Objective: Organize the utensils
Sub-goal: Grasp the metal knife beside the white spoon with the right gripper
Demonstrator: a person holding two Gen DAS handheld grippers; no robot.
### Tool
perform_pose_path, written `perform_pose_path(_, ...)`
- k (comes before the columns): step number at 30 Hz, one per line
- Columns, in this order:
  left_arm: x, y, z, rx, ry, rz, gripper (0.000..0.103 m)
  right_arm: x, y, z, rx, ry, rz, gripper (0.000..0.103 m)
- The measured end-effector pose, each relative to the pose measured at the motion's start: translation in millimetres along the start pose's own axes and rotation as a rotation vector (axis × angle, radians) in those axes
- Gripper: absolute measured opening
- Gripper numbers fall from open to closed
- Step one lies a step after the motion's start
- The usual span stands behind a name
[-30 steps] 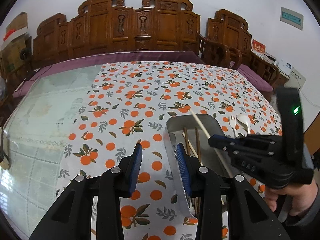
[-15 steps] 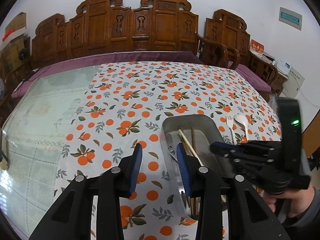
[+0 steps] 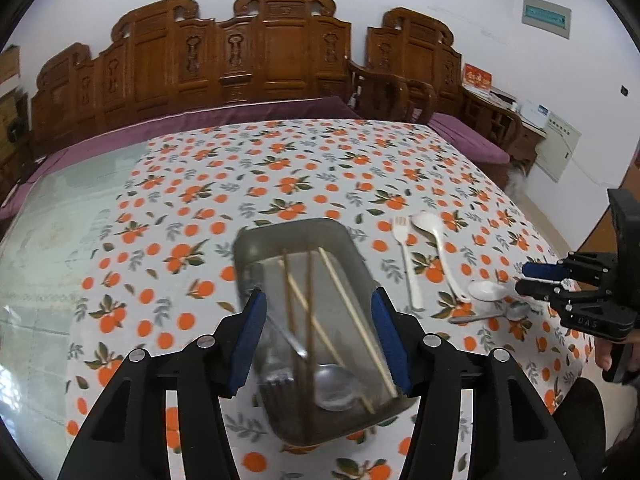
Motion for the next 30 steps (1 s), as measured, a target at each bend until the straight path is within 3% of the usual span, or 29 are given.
perform_pose_path(5,17.2,-0.8,-3.2,0.007,-0.022,-0.02,0.052,22.6,-23.1,-15.0,-0.063,-0.022,0.016,0.037)
perform_pose_path(16,37.7,-6.6,-12.6,-0.017,-0.044,-0.066,0.052,30.1,-47.3,-47.6,-0.185,-0.032,0.076,0.04)
perform_pose_path(30,37.7,-8.3,-14.2,-0.027,-0.036,-0.075,0.052,43.1,-37.0,-53.4,-0.18,-0.034,0.053,0.042)
Point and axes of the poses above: each gripper's, at about its wrist camera, not at the fingertips, and z roughly against the way its jaws point, x to its right, y to its top, the point moved 4 cm from there along -z, roughly the way its jaws point, and after that the axes turned 14 degrees about -z, right-handed, at the moved point
